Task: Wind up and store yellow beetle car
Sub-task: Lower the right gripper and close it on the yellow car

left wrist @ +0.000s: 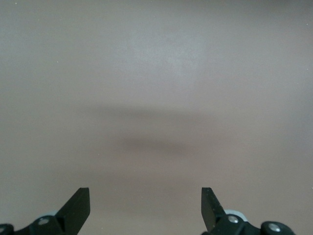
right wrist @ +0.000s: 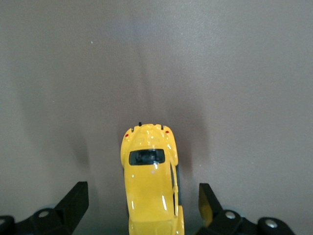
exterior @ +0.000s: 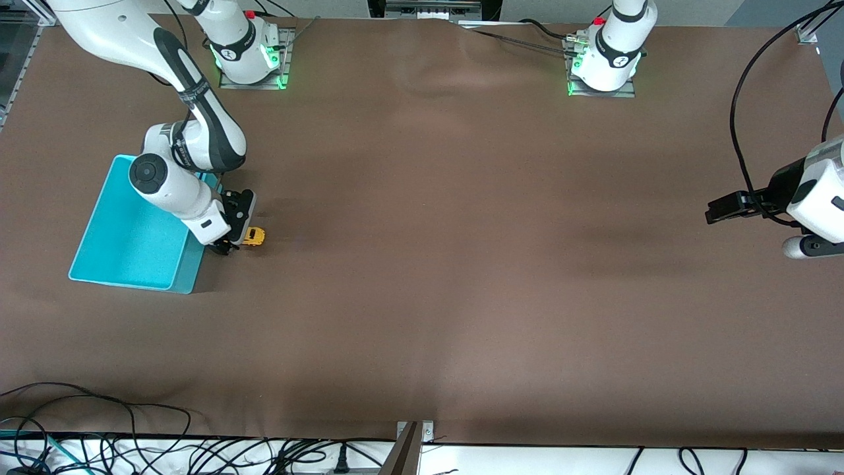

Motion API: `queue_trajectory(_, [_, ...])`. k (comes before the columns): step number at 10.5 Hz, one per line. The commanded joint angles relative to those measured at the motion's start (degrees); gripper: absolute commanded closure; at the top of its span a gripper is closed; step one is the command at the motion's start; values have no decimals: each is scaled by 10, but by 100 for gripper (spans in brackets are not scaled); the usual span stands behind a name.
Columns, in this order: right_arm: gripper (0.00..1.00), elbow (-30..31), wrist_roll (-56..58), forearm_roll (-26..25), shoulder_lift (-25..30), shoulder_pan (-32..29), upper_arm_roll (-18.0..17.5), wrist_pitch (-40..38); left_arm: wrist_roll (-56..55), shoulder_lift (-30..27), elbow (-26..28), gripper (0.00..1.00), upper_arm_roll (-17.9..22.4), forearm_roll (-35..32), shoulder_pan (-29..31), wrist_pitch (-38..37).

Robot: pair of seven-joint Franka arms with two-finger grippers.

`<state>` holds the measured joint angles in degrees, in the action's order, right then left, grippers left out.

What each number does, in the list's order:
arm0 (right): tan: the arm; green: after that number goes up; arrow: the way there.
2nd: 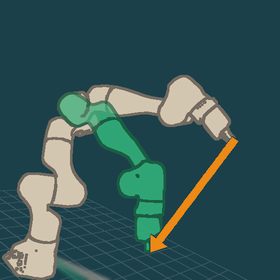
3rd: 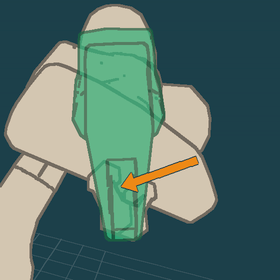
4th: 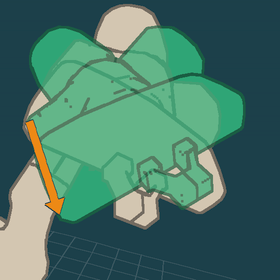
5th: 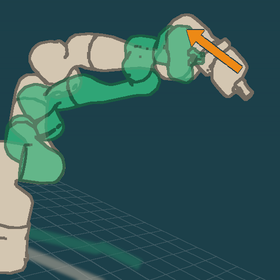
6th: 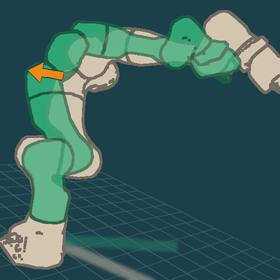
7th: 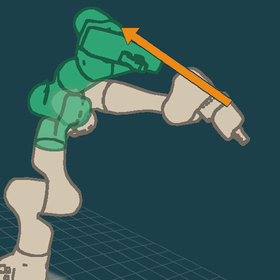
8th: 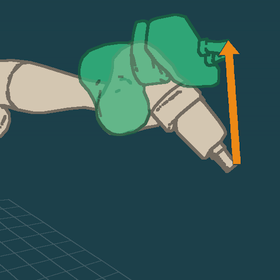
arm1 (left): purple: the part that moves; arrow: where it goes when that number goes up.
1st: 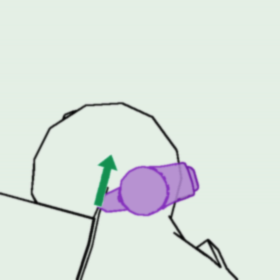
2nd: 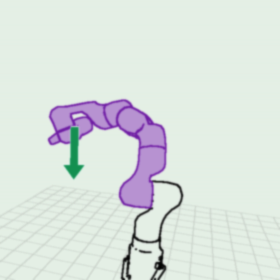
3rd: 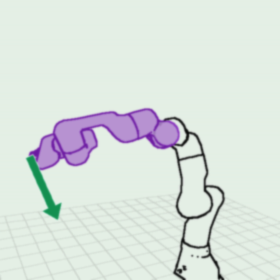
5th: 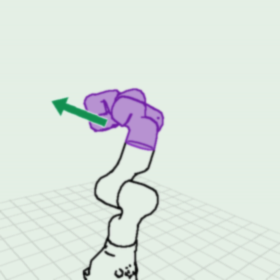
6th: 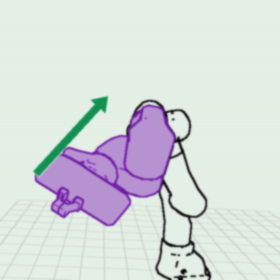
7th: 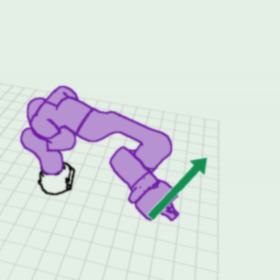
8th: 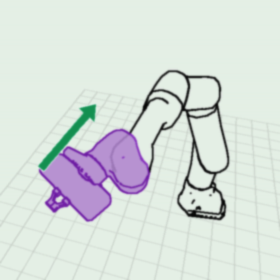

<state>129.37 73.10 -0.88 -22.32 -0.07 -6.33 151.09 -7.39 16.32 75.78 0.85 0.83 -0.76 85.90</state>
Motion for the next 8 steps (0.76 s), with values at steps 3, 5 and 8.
queue_trajectory(3, [31,9,11,-4,-2,-12,-17,22,12,-2,-9,0,-1,15,1,-11])
queue_trajectory(5, [86,9,11,-4,12,-12,-18,9,12,-5,-10,0,-2,14,-1,-11])
queue_trajectory(8, [100,7,31,-4,55,-12,-24,-53,12,-7,-10,0,-2,15,0,-10])
